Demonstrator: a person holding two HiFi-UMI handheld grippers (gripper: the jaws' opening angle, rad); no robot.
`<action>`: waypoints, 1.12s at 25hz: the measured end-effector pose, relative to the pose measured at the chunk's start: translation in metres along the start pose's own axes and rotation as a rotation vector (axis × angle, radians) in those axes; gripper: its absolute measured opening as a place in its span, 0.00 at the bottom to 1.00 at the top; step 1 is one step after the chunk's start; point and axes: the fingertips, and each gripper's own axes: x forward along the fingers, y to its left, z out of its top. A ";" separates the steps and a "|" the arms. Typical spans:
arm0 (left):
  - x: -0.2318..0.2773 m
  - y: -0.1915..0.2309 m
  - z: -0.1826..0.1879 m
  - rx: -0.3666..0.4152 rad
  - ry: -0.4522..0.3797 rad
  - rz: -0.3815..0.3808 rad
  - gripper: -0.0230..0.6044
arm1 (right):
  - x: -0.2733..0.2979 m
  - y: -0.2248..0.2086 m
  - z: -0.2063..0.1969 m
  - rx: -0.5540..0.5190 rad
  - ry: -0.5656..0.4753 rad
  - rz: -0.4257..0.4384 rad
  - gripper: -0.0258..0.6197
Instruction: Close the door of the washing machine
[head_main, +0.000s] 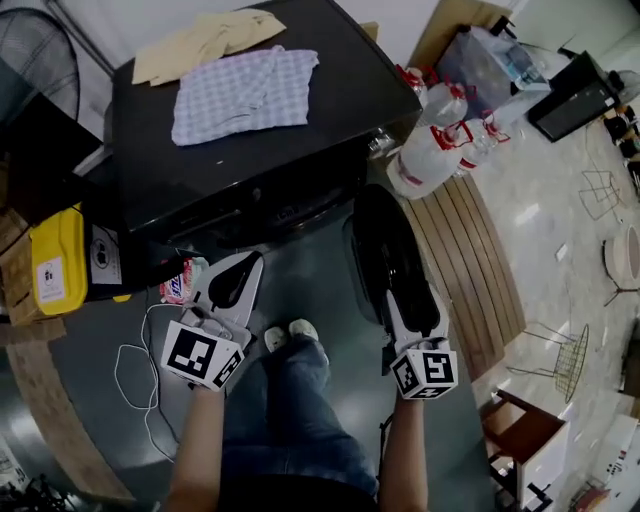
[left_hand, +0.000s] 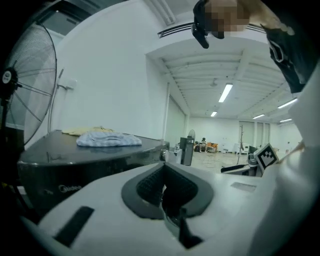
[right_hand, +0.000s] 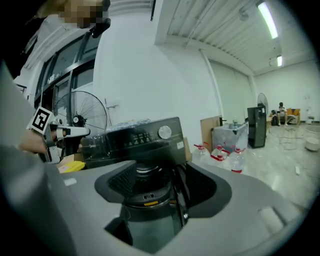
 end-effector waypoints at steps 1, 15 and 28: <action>0.010 -0.006 -0.011 0.006 0.010 -0.023 0.04 | -0.007 -0.010 -0.016 0.006 0.012 -0.020 0.50; 0.096 -0.072 -0.128 0.028 0.105 -0.239 0.04 | -0.108 -0.114 -0.221 0.027 0.267 -0.219 0.40; 0.087 -0.061 -0.135 0.004 0.113 -0.191 0.04 | -0.084 -0.125 -0.238 -0.079 0.368 -0.132 0.18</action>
